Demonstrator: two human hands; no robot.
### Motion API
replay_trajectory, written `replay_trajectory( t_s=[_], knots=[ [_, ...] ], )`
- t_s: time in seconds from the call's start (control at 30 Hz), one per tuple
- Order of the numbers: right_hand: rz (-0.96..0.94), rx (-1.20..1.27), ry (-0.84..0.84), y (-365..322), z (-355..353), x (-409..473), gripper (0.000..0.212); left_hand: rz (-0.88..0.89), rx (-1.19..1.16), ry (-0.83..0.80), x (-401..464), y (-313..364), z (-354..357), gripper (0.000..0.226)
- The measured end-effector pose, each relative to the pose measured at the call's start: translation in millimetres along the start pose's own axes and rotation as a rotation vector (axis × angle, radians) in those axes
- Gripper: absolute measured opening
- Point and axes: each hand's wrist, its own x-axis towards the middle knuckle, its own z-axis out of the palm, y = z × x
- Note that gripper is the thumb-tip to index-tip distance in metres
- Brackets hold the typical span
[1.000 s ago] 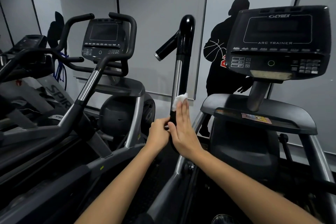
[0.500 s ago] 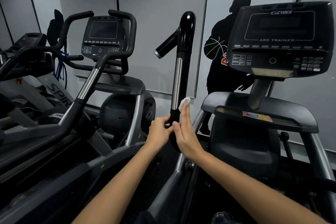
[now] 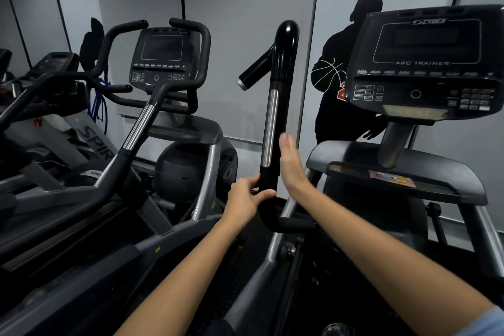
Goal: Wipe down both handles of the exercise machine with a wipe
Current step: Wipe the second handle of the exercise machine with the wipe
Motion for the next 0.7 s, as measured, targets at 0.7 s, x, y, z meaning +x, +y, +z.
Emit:
replay_trajectory(
  t_s=[0.7],
  knots=[
    [-0.225,-0.231,-0.031,29,11,-25,0.062,0.096,0.075,-0.089,7,4,-15,0.029]
  ],
)
